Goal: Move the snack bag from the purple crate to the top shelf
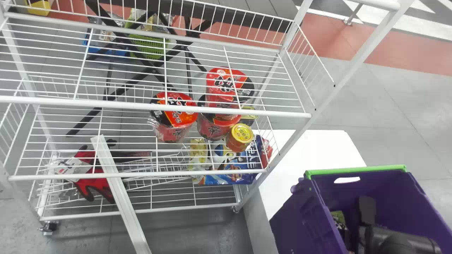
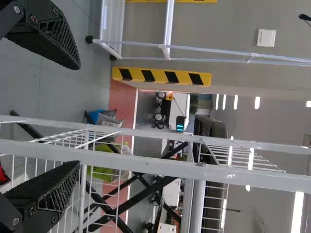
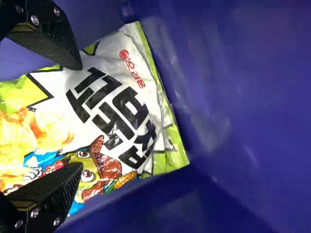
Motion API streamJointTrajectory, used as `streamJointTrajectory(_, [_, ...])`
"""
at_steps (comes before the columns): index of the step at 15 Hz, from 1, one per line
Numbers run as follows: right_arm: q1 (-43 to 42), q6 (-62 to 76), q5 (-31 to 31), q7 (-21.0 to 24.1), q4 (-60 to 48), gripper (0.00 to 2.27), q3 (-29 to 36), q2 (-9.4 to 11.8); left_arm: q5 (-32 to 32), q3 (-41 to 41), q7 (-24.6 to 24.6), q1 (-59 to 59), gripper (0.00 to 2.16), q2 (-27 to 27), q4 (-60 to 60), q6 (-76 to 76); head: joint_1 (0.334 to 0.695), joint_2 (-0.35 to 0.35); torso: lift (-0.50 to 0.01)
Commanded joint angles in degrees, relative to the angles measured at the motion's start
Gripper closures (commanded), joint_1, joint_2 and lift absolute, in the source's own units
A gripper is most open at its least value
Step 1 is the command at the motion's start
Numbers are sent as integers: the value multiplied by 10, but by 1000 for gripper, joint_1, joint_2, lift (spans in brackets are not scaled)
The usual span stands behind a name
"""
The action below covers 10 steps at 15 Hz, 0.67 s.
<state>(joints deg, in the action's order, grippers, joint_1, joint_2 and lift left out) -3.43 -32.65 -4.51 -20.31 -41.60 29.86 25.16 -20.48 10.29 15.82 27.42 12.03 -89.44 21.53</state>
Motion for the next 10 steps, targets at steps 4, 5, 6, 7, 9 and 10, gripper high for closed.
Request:
streamJointTrajectory(4, [0,35,-12,-1,20,110,-5,1,0,0,0,0,130,1,1,3,695,-350,-451])
streamJointTrajectory(5, [0,42,-13,-1,25,110,-5,1,0,0,0,0,130,2,1,7,695,-350,-451])
streamJointTrajectory(6, [1,46,-16,-3,28,110,-5,1,0,1,0,0,130,2,1,7,695,-350,-451])
streamJointTrajectory(7, [2,49,-18,-3,28,110,-5,0,-1,0,0,0,130,2,1,7,695,-350,-451])
streamJointTrajectory(9, [4,49,-18,-3,28,113,-5,0,-1,0,0,0,130,4,1,7,695,-350,-451])
streamJointTrajectory(10, [4,49,-19,-3,28,117,-7,0,-2,0,0,0,130,4,1,8,695,-350,-451])
